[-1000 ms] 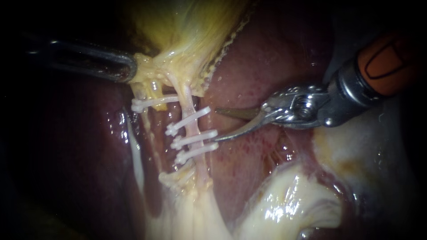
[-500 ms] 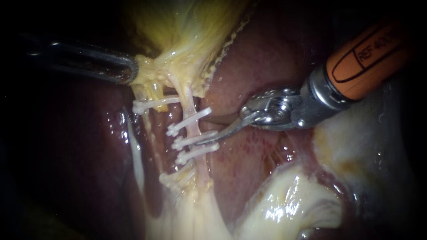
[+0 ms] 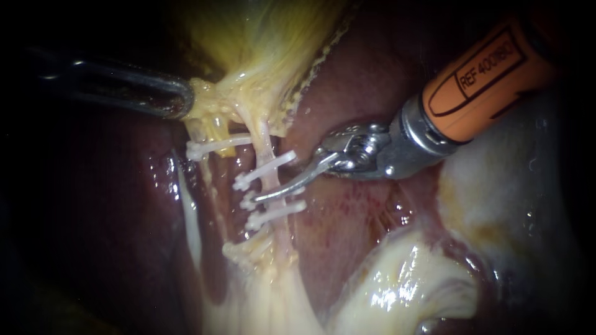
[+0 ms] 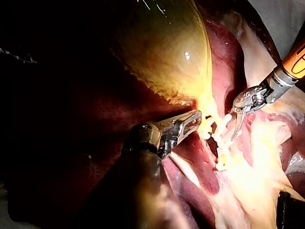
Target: Go to the cutting position right tube
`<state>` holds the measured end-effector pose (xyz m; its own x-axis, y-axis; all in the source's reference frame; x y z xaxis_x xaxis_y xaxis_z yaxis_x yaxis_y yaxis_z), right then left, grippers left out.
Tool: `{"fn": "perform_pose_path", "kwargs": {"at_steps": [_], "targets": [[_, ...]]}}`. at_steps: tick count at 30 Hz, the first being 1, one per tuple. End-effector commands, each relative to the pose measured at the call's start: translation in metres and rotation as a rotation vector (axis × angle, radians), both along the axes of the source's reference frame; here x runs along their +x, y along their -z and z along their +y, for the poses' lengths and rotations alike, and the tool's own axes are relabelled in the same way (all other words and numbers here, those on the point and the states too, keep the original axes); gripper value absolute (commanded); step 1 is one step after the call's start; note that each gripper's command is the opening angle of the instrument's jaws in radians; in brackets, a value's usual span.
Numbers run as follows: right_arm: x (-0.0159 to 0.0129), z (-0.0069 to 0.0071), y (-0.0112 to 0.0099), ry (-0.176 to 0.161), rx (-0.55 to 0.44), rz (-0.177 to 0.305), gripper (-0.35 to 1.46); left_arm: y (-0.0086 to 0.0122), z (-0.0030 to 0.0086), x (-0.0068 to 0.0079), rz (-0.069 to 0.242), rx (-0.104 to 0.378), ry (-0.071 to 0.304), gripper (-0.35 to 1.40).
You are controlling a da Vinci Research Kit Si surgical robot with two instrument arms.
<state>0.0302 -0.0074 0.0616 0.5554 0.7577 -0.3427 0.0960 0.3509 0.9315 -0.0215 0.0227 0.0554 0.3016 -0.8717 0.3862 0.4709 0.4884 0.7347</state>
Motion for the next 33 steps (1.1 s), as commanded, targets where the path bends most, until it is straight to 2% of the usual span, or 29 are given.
{"fn": "perform_pose_path", "kwargs": {"at_steps": [1, 6, 11, 16, 26, 33], "targets": [[0.0002, 0.0000, 0.0000, -0.002, 0.005, 0.021, 1.35, 0.0000, 0.0000, 0.0000, 0.000, 0.000, 0.000, -0.35], [0.0014, 0.0000, -0.0003, -0.015, 0.039, 0.106, 1.30, 0.0000, 0.0000, -0.0001, 0.000, 0.000, 0.000, -0.35], [0.0026, -0.0001, -0.0006, -0.012, 0.066, 0.174, 1.27, 0.0000, 0.0000, -0.0001, 0.001, 0.000, 0.001, -0.35], [0.0034, -0.0001, -0.0007, -0.005, 0.091, 0.231, 1.22, -0.0001, 0.0000, -0.0002, 0.001, 0.000, 0.001, -0.35], [0.0048, -0.0004, -0.0001, -0.026, 0.131, 0.346, 1.16, -0.0001, 0.0000, -0.0002, 0.001, 0.000, 0.001, -0.35], [0.0050, -0.0009, 0.0008, -0.005, 0.130, 0.408, 1.10, -0.0001, 0.0000, -0.0002, 0.001, -0.001, 0.001, -0.35]]}}
